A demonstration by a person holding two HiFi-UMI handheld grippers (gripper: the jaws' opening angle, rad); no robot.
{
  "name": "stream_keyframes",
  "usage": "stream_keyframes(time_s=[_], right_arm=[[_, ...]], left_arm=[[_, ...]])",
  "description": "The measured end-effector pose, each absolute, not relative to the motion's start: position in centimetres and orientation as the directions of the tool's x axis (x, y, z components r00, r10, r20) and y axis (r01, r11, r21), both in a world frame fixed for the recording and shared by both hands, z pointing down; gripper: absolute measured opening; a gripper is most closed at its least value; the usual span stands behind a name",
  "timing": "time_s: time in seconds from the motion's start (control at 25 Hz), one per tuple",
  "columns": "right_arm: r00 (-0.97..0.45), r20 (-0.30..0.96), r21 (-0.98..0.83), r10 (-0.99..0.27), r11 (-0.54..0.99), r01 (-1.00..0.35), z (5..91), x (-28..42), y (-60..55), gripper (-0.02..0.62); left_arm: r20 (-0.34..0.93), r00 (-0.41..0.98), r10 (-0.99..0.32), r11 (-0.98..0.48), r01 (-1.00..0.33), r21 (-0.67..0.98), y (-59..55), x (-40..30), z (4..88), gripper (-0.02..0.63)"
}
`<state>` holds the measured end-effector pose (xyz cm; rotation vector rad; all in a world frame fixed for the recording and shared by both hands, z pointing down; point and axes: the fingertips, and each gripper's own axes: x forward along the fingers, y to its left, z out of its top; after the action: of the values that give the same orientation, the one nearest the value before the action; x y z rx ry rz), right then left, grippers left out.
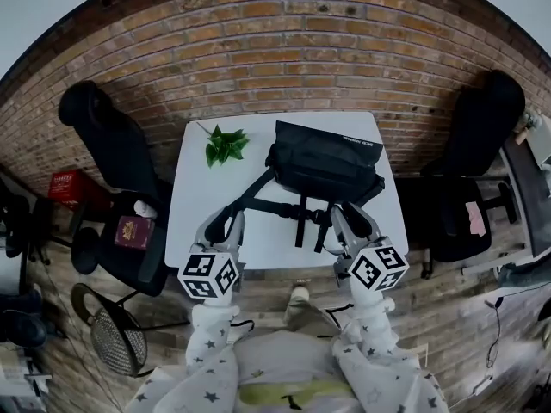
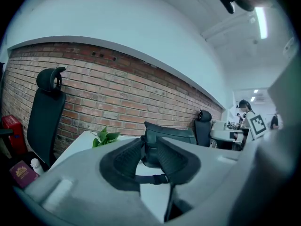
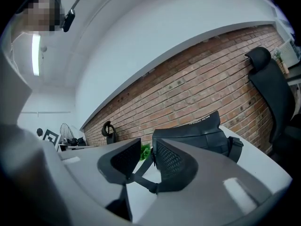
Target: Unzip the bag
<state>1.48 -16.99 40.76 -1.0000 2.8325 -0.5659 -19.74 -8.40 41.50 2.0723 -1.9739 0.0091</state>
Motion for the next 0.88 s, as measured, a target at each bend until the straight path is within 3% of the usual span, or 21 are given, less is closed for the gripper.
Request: stream_keyframes(time_s=[0.88], right_arm=[[-0.848,0.151,-0.455,-0.508,0.726,-0.515,46.5,-6.9,-22.7,0.146]], left_arm=[[0.243,0.142,-0.959,-0.087,-0.971,0.224,-18.5,-23.5,43.4,0.154]])
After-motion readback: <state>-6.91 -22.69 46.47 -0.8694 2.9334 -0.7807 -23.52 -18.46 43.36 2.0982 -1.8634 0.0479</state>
